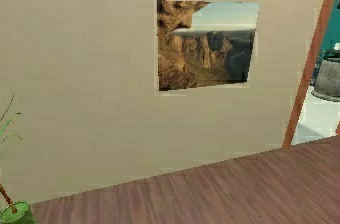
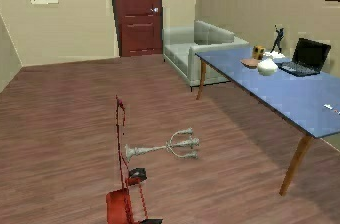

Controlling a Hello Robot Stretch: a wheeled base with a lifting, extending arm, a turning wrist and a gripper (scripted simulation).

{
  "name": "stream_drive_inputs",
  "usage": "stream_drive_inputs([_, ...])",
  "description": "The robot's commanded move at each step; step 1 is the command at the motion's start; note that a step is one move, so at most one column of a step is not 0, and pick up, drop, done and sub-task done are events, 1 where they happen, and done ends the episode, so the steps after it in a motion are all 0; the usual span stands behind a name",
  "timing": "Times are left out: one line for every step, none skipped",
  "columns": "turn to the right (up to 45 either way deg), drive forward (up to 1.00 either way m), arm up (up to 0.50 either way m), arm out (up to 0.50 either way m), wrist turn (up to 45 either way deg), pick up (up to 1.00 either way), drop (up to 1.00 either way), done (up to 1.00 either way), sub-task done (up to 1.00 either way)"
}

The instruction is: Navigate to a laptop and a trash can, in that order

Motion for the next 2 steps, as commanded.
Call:
stream_drive_inputs([0.0, 0.15, 0.0, 0.0, 0.0, 0.0, 0.0, 0.0, 0.0])
stream_drive_inputs([9.0, 0.0, 0.0, 0.0, 0.0, 0.0, 0.0, 0.0, 0.0])
